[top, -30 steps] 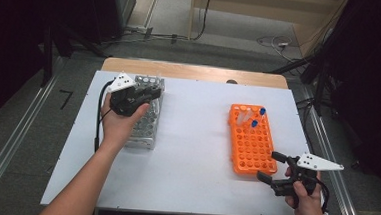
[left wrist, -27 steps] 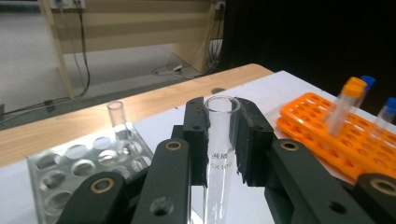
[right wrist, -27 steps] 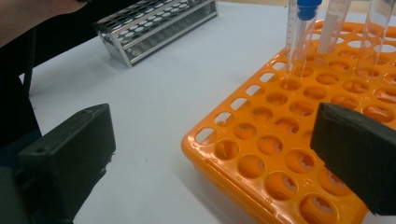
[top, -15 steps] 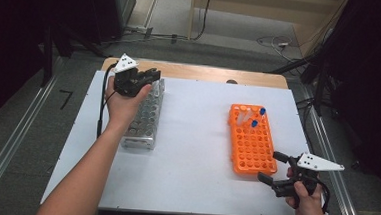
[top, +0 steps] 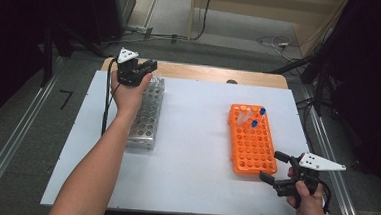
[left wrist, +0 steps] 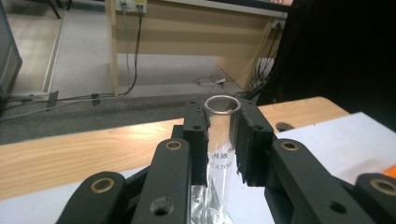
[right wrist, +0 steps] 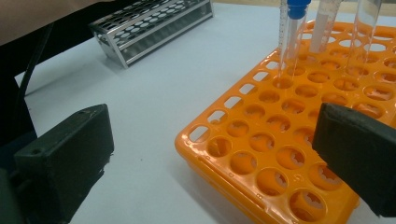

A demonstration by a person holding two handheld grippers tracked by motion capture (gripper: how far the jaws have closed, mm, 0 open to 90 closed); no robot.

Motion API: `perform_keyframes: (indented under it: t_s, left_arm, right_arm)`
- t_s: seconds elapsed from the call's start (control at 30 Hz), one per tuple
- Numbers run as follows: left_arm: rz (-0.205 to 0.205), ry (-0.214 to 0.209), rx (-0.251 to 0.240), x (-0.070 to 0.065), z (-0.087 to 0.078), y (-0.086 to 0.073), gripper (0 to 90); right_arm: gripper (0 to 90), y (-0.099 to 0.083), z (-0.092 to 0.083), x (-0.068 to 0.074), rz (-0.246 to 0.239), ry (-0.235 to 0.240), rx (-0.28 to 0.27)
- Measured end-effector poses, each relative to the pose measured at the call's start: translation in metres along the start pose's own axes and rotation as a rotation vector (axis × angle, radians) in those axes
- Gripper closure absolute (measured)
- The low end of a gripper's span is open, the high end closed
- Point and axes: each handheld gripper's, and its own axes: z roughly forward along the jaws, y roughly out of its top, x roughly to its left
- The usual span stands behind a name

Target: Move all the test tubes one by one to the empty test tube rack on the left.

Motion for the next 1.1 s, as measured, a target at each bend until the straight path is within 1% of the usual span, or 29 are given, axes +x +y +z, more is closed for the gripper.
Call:
perform_keyframes:
  t_s: [0.07,0.13,0.23,0.33,0.43,0.5,0.6,0.73,0.87,0.93,1.03,1.1]
  left_arm:
    - [0.000,0.005,0.010,0.002,0.004,-0.003,76.5]
    - [-0.006,0.003,0.007,0.001,0.007,-0.005,76.5]
    - [-0.001,0.009,0.006,-0.001,0.010,-0.006,76.5]
    - [0.016,0.009,0.030,-0.002,0.014,-0.010,76.5]
    - [0.025,0.019,0.069,-0.002,0.017,-0.013,76.5]
    - [0.024,0.023,0.080,-0.003,0.019,-0.014,76.4]
    - [0.039,0.033,0.101,-0.005,0.021,-0.016,76.4]
    - [0.058,0.039,0.119,-0.008,0.020,-0.016,76.4]
    - [0.054,0.060,0.133,-0.011,0.018,-0.014,76.2]
    - [0.062,0.066,0.141,-0.012,0.018,-0.014,75.9]
    - [0.063,0.073,0.146,-0.011,0.017,-0.013,75.4]
    - [0.058,0.085,0.162,-0.011,0.017,-0.014,74.6]
  right_arm:
    - [0.0,0.000,0.000,0.000,0.000,0.001,0.000]
    - [0.0,0.000,0.000,0.000,-0.001,0.002,0.000]
    - [0.0,-0.001,0.001,0.000,-0.002,0.000,0.001]
    - [0.0,-0.001,0.001,0.000,-0.002,-0.003,0.003]
    - [0.0,-0.001,0.001,0.001,-0.005,-0.005,0.002]
    - [0.0,-0.001,0.001,0.000,-0.006,-0.006,0.000]
    - [0.0,-0.001,0.001,-0.001,-0.002,-0.007,-0.002]
    - [0.0,-0.002,0.001,-0.001,-0.003,-0.008,-0.004]
    - [0.0,-0.002,0.001,-0.002,0.001,-0.009,-0.003]
    - [0.0,-0.002,0.001,-0.002,0.002,-0.011,-0.005]
    - [0.0,-0.002,0.001,-0.002,0.001,-0.011,-0.006]
    - [0.0,-0.001,0.001,-0.002,0.000,-0.011,-0.006]
